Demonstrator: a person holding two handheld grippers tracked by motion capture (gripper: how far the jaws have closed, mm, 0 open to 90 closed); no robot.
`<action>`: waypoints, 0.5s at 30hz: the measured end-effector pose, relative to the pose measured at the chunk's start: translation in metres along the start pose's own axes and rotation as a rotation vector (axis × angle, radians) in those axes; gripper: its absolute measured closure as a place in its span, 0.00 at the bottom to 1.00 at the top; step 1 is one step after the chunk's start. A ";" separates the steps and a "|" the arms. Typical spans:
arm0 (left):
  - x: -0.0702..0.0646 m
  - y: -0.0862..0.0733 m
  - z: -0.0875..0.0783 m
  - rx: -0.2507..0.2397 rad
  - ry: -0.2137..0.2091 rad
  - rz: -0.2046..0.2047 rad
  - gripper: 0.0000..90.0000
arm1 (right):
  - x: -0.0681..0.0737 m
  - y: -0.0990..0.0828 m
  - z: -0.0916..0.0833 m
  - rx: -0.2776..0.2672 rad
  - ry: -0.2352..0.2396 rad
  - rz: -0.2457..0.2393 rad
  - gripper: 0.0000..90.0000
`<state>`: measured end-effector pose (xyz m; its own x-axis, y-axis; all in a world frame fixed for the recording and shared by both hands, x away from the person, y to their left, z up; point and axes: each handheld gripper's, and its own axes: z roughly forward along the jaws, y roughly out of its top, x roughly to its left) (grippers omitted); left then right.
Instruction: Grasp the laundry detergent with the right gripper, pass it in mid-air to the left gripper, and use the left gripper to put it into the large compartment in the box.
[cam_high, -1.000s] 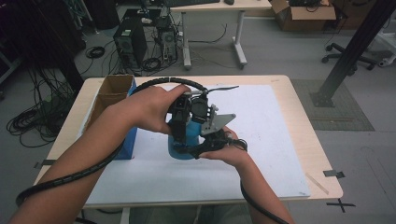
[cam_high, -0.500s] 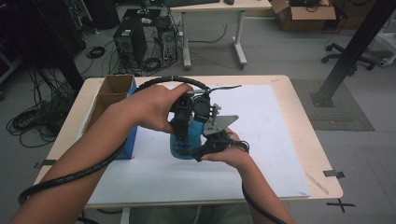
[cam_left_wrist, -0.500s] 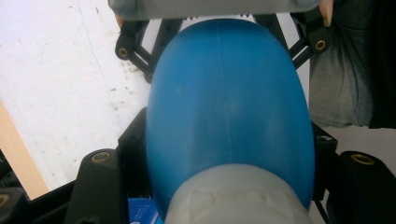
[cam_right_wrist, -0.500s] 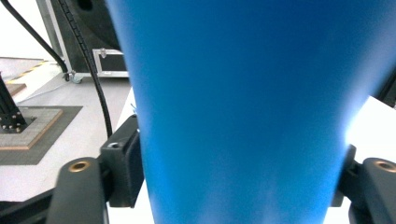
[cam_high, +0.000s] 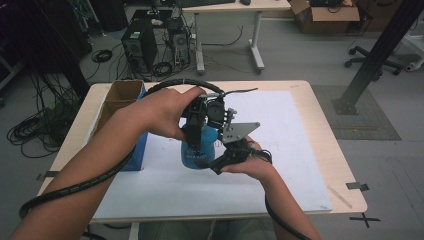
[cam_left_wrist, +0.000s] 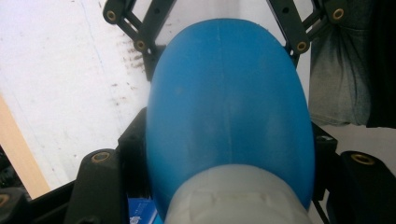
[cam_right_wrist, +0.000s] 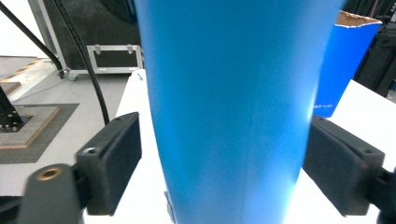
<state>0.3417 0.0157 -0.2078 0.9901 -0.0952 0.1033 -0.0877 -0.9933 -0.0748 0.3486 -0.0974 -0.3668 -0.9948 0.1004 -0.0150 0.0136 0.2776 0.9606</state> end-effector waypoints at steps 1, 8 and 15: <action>0.000 0.000 0.000 -0.003 0.003 -0.001 0.42 | 0.000 0.000 -0.001 0.005 -0.003 0.000 0.17; 0.002 -0.001 -0.002 0.000 -0.001 -0.009 0.42 | -0.002 0.001 -0.004 0.021 0.002 0.001 0.10; 0.003 -0.002 -0.003 -0.002 -0.008 -0.024 0.42 | -0.004 0.005 -0.008 0.054 0.000 0.001 0.03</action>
<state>0.3446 0.0176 -0.2045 0.9927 -0.0708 0.0976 -0.0641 -0.9955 -0.0699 0.3517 -0.1039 -0.3602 -0.9948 0.1005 -0.0142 0.0197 0.3287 0.9442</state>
